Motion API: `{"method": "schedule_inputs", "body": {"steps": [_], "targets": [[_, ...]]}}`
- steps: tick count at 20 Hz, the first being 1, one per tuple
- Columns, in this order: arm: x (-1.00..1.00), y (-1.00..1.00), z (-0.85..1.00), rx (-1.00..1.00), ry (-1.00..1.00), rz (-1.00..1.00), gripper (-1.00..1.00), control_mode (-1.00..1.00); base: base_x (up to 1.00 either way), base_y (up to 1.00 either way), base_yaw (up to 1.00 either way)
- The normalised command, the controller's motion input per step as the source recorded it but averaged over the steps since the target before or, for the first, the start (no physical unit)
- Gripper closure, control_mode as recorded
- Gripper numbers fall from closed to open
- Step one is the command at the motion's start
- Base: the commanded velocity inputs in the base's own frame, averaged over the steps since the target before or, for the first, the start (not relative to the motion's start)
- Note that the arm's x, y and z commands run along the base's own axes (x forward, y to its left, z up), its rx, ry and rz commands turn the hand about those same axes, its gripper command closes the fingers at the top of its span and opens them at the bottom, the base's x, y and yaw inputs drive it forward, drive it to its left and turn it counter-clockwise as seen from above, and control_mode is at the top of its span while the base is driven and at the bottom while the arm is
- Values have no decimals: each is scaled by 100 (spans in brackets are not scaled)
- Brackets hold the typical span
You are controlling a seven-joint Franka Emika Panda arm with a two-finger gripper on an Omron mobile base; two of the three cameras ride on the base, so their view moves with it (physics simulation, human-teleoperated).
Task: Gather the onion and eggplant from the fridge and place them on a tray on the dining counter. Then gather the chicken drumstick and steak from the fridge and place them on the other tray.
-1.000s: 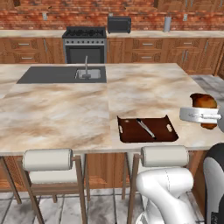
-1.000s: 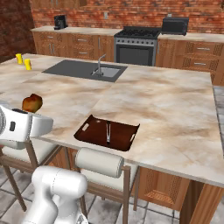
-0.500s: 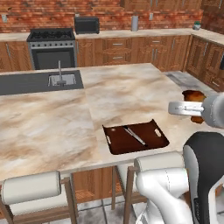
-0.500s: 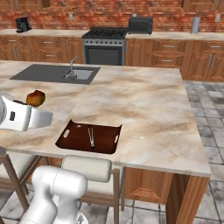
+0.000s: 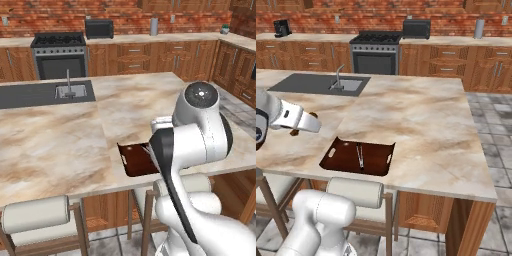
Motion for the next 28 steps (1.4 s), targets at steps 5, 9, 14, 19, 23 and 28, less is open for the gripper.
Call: {"method": "schedule_inputs", "body": {"steps": [5, 9, 14, 19, 23, 28], "targets": [[79, 16, -73, 1, 19, 0, 100, -100, 0, 0, 0], [5, 0, -35, 0, 2, 2, 100, -100, 0, 0, 0], [36, 0, -44, 10, -10, 0, 100, -100, 0, 0, 0], [65, 0, -34, 21, -1, 0, 100, -100, 0, 0, 0], [56, 2, -41, 10, 1, 0, 100, -100, 0, 0, 0], [37, 8, -40, 1, 5, 0, 100, -100, 0, 0, 0]]}}
